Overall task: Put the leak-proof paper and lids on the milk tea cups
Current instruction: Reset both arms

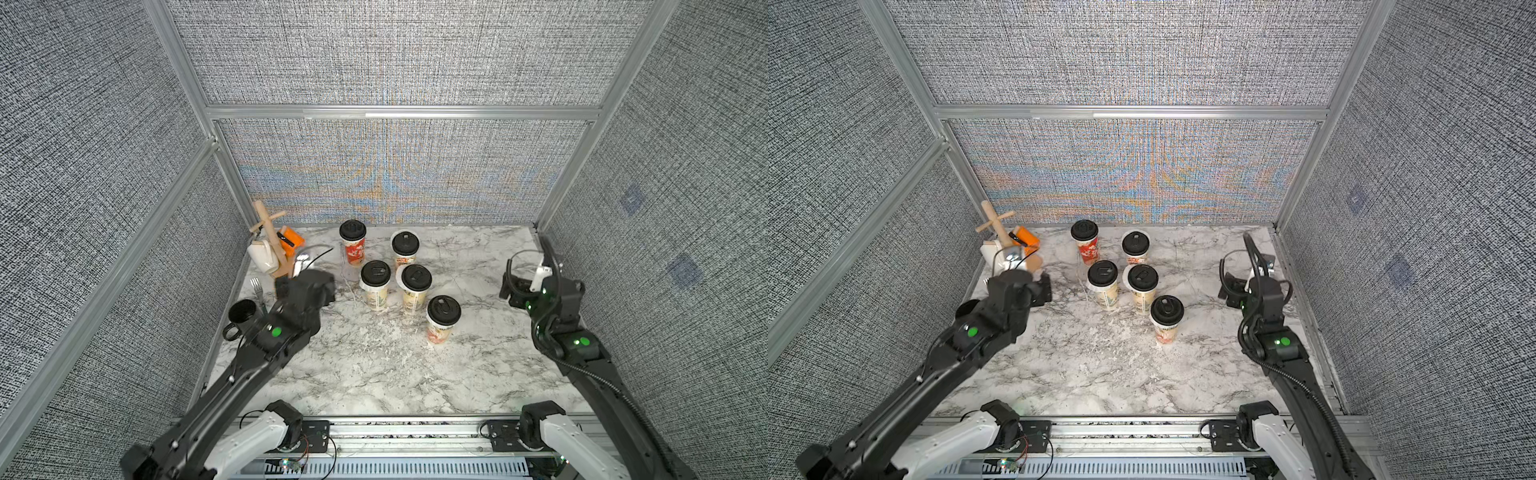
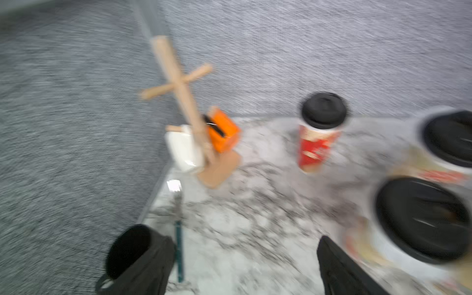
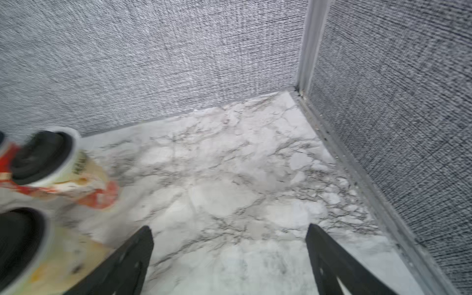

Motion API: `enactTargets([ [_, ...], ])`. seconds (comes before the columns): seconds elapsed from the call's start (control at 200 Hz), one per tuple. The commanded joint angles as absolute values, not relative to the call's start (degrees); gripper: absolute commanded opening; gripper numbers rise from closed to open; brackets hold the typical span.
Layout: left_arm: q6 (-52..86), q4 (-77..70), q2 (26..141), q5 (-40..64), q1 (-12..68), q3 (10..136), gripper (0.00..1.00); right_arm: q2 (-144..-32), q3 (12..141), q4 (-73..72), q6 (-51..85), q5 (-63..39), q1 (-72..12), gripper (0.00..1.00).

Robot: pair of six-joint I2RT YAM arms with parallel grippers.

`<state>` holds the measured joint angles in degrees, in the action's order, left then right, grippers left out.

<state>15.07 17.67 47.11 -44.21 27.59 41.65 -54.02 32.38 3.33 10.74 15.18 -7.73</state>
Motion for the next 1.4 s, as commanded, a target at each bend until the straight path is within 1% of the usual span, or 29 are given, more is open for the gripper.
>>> enactTargets([
  [0.0,12.41,-8.66,38.24,-50.67,19.15,25.56,1.0,-51.65,18.57,-28.2,2.86,15.17,-5.49,0.95],
  [0.055,9.62,-17.27,35.94,-44.19,15.06,16.26,1.0,-52.04,12.25,-36.0,3.73,14.53,-4.86,0.95],
  [0.1,10.69,-23.49,36.78,-43.49,13.63,10.96,1.0,-53.45,8.47,-41.19,4.44,14.46,-4.47,0.95],
  [0.135,12.28,-25.19,39.01,-41.84,12.32,9.19,1.0,-55.13,5.87,-45.7,4.53,14.33,-4.38,0.95],
  [0.195,11.89,-24.23,45.14,-36.7,10.04,9.91,1.0,-58.86,2.84,-53.81,4.53,14.48,-4.11,0.95],
  [0.25,9.04,-30.14,52.63,-35.05,8.99,10.77,1.0,-60.28,4.82,-52.31,3.79,12.94,-4.06,0.95],
  [0.31,4.59,-34.65,59.13,-29.09,8.48,12.81,1.0,-63.69,3.94,-59.47,2.55,12.23,-3.95,0.95],
  [0.37,4.03,-37.84,65.62,-28.25,7.64,15.49,1.0,-68.02,3.58,-66.81,1.98,12.3,-3.56,0.95],
  [0.415,2.78,-36.45,69.36,-26.45,6.58,18.51,1.0,-70.73,4.19,-70.18,1.23,10.54,-3.16,0.95],
  [0.45,3.82,-31.52,71.39,-24.88,5.31,22.13,1.0,-73.06,4.45,-73.08,0.83,9.13,-2.86,0.95],
  [0.48,4.55,-27.3,72.89,-21.49,3.85,24.91,1.0,-75.15,4.86,-74.87,-0.15,7.71,-2.75,0.95],
  [0.535,3.98,-24.85,75.68,-16.59,1.59,27.87,1.0,-80.04,5.83,-77.65,-0.61,6.99,-2.61,0.95],
  [0.626,4.83,-22.15,77.04,-12.61,-0.62,29.99,1.0,-90.0,5.57,-90.15,-1.05,5.98,-2.42,0.95],
  [0.646,4.87,-22.09,76.89,-12.37,-0.72,29.91,1.0,-89.23,6.12,-88.26,-1.05,5.62,-2.39,0.95],
  [0.686,4.71,-22.9,76.38,-11.85,-0.73,29.16,0.98,-85.5,8.9,-76.95,-0.72,5.23,-1.97,0.95],
  [0.706,5.45,-23.19,75.74,-11.54,-0.76,28.6,0.98,-85.28,10.03,-74.44,-0.49,4.83,-1.66,0.95],
  [0.736,7.99,-25.55,74.55,-11.28,-0.72,26.9,0.98,-87.04,10.12,-76.22,-0.35,4.61,-1.43,0.95],
  [0.776,9.56,-33.52,73.18,-7.96,-0.78,22.35,0.99,-88.98,10.32,-79.82,-0.01,4.83,-1.4,0.96],
  [0.811,8.1,-40.3,73.09,-7.61,0.15,18.67,0.97,-87.65,11.41,-75.3,0.05,4.83,-1.22,0.96],
  [0.851,9.4,-47.83,75.47,-10.32,0.41,15.26,0.99,-86.68,13.0,-70.31,0.1,4.56,-1.03,0.96],
  [0.871,10.14,-51.36,77.5,-10.9,0.09,14.37,1.0,-87.22,12.54,-71.95,0.04,4.43,-1.0,0.96],
  [0.921,8.81,-55.76,82.3,-7.7,-0.57,14.95,1.0,-88.45,11.16,-76.97,0.02,4.25,-1.0,0.96],
  [0.976,4.09,-52.06,85.32,-0.3,-0.67,19.41,0.99,-87.83,11.62,-75.08,0.04,4.49,-1.01,0.96],
  [1.021,1.46,-42.48,86.27,3.91,-0.45,24.89,0.96,-87.01,12.54,-72.0,0.02,4.6,-0.97,0.98],
  [1.046,0.85,-40.63,85.96,3.47,0.2,25.57,0.96,-86.97,12.59,-71.59,0.0,4.6,-0.97,0.98],
  [1.106,0.68,-43.86,85.88,2.43,0.52,23.92,0.96,-87.4,12.01,-73.6,-0.15,4.5,-1.05,0.98],
  [1.166,2.48,-40.46,85.08,1.25,0.53,24.91,0.98,-87.79,11.89,-74.52,-0.34,4.46,-1.21,0.98],
  [1.226,2.22,-41.94,85.51,1.29,0.53,24.61,1.0,-87.72,11.69,-74.42,-0.2,4.59,-1.17,0.98],
  [1.396,2.37,-41.16,85.3,1.17,0.52,24.79,1.0,-87.84,12.62,-72.82,-0.46,4.29,-1.29,0.98],
])
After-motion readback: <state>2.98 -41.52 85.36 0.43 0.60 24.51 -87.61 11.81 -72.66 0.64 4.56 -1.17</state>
